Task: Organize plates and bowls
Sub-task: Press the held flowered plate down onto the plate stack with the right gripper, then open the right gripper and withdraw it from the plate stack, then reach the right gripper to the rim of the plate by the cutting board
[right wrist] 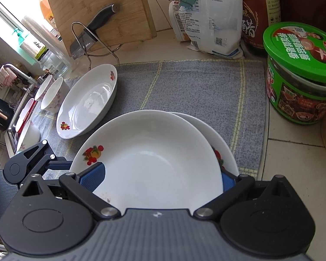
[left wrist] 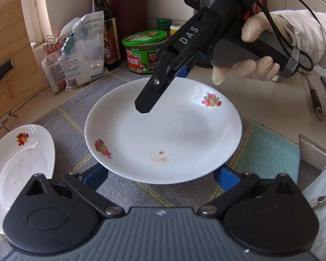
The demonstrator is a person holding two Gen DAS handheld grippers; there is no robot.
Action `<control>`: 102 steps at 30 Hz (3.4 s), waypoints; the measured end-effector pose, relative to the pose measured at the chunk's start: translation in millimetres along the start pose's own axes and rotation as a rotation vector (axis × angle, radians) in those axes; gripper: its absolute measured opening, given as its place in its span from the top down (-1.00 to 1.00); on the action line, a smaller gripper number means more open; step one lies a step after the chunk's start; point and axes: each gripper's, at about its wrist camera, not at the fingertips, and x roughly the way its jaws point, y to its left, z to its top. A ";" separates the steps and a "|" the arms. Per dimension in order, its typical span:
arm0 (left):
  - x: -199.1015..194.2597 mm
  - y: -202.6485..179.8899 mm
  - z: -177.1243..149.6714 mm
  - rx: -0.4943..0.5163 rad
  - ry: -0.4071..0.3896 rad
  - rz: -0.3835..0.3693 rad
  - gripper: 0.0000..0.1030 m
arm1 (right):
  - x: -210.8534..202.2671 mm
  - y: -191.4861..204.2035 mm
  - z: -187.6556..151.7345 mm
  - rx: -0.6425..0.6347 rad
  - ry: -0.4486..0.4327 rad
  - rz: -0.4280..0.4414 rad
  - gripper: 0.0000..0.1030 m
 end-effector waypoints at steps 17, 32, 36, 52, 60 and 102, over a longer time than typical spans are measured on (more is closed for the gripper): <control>12.2 1.3 -2.0 0.010 0.010 -0.026 -0.98 | -14.6 -4.0 -6.1 0.035 -0.018 -0.024 -1.00; 12.0 0.7 -1.9 0.016 -0.008 -0.032 -0.98 | -21.6 1.1 -7.4 0.035 -0.017 -0.070 -1.00; 11.9 1.1 -1.9 0.006 -0.010 -0.037 -0.99 | -22.6 4.1 -9.1 0.025 -0.008 -0.091 -1.00; 9.8 -2.3 -4.0 -0.003 -0.040 -0.028 -0.99 | -22.5 15.2 -12.4 -0.009 0.020 -0.162 -1.00; 7.4 -1.6 -1.2 -0.028 -0.046 -0.026 -0.99 | -26.5 20.1 -14.7 -0.030 0.027 -0.194 -1.00; -54.6 69.4 -76.6 -0.523 -0.006 0.466 -0.99 | 13.3 122.4 3.2 -0.338 -0.078 -0.211 -1.00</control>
